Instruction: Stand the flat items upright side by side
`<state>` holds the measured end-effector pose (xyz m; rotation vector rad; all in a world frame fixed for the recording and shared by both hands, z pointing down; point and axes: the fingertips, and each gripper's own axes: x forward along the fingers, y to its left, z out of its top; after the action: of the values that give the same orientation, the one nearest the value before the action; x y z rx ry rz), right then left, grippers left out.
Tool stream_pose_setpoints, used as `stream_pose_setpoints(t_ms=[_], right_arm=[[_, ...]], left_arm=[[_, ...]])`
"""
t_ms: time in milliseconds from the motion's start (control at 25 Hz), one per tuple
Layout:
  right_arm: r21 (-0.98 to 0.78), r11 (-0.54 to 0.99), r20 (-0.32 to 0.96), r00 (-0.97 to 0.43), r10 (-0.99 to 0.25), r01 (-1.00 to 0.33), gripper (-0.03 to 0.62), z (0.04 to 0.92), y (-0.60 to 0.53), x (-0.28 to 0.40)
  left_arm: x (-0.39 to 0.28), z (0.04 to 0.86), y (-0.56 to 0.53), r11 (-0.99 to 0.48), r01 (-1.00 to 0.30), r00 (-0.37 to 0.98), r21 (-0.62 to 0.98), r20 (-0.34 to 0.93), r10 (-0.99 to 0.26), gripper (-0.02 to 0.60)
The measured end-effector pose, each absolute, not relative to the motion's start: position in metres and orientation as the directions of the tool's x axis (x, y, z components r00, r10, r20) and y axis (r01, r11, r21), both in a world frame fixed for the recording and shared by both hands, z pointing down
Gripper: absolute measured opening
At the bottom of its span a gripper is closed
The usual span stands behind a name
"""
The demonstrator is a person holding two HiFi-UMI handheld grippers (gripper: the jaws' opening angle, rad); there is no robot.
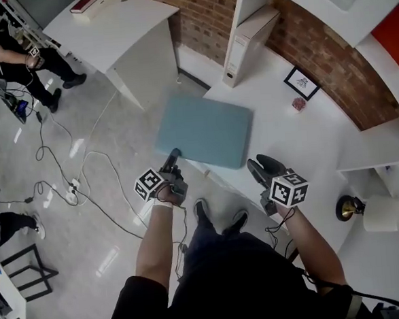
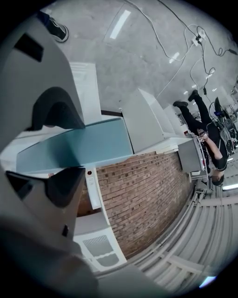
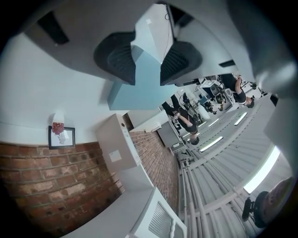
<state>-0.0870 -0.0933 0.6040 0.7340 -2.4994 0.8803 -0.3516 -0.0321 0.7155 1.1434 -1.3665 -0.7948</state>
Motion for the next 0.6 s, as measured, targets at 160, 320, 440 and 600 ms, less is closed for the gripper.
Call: stream_pose_setpoints(t_ms=[160,320,440,600], right_arm=[[-0.471,0.655,0.501,-0.790,-0.352,-0.591,0.163,0.604,-0.095,-0.079],[-0.487,0.642,0.484,-0.795,-0.366,-0.592,0.161,0.601,-0.100,-0.067],[-0.495,0.640,0.470,-0.801,-0.372,-0.588,0.160,0.599,-0.102,-0.059],[-0.502,0.641,0.452,-0.808,-0.378,-0.581,0.156,0.595,-0.105,-0.047]], left_arm=[[-0.351,0.710,-0.032,0.311,-0.219,0.085,0.925,0.335,-0.938,0.255],[-0.347,0.695,-0.034,0.309,-0.284,0.068,0.908,0.340,-0.938,0.253],[-0.340,0.678,-0.036,0.296,-0.349,0.062,0.889,0.337,-0.939,0.252],[-0.328,0.650,-0.042,0.262,-0.462,0.066,0.847,0.328,-0.942,0.252]])
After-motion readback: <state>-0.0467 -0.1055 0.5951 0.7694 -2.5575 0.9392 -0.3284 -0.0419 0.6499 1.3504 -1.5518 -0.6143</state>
